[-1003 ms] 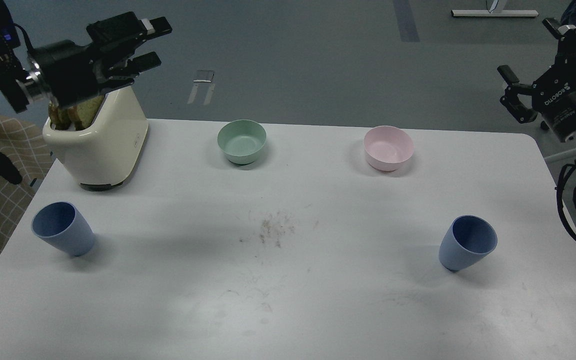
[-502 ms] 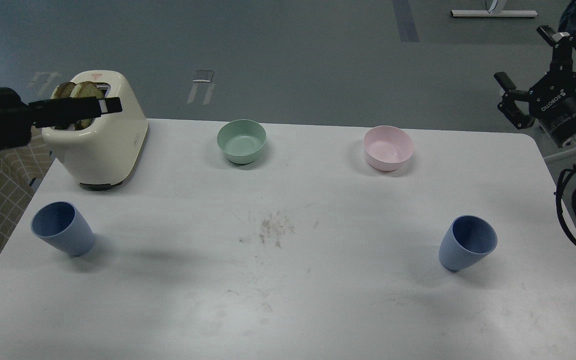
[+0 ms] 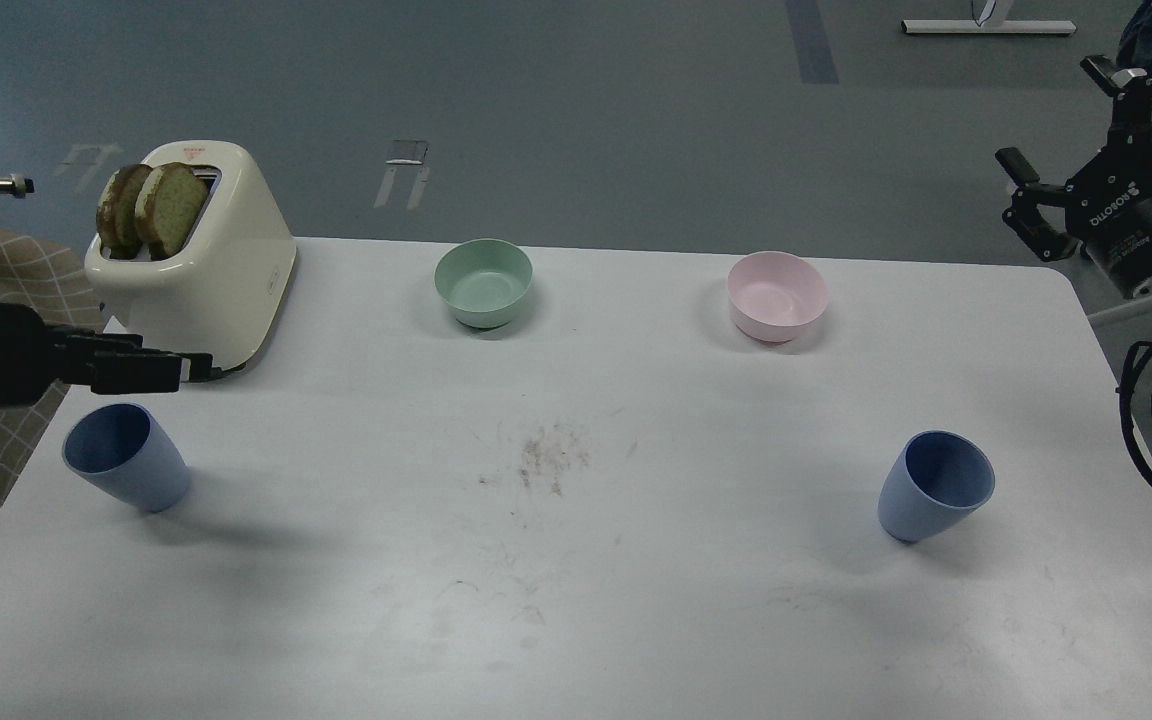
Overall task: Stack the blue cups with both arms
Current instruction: 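Lower the left gripper down beside the blue cup nearest it, then grasp the blue cup nearest the left gripper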
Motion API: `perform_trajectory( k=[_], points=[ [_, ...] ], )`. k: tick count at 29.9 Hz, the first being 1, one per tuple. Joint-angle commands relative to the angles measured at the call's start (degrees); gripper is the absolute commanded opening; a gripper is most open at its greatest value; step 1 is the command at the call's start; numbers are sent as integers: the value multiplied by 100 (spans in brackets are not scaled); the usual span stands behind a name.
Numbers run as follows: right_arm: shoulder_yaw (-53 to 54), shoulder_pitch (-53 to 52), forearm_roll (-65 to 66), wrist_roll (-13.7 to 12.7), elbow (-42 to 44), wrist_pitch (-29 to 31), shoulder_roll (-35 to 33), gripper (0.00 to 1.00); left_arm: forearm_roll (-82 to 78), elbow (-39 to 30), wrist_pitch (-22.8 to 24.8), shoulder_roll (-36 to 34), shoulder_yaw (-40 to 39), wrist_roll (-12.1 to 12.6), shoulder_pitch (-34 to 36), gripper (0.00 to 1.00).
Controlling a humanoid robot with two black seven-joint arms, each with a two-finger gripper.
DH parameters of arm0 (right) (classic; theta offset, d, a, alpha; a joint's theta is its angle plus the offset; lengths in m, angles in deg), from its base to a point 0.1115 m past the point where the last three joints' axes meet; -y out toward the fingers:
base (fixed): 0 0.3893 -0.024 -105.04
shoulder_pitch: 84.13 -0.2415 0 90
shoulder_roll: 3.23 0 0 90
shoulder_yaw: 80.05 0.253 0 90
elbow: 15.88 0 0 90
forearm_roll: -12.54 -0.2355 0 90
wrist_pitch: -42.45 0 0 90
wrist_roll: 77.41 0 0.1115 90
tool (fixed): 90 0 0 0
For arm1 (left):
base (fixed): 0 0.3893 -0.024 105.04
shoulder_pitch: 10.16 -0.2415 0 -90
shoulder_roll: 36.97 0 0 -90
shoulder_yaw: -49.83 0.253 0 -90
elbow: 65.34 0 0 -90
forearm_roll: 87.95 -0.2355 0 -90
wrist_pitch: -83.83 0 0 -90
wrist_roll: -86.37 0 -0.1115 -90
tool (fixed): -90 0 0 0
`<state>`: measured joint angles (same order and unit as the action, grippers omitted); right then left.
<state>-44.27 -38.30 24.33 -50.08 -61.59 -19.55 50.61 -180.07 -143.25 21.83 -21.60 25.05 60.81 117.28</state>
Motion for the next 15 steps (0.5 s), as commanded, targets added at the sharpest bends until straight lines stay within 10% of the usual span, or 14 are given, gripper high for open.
perform_trajectory(
  k=[1,15],
  points=[
    [-1,31,-2,0,-17,0,-66,100,-26,188,0,-131,420,-98,0,97],
    [-1,93,7,0,-87,0,-101,100,-8,680,-181,-105,738,-133,0,93]
  ],
)
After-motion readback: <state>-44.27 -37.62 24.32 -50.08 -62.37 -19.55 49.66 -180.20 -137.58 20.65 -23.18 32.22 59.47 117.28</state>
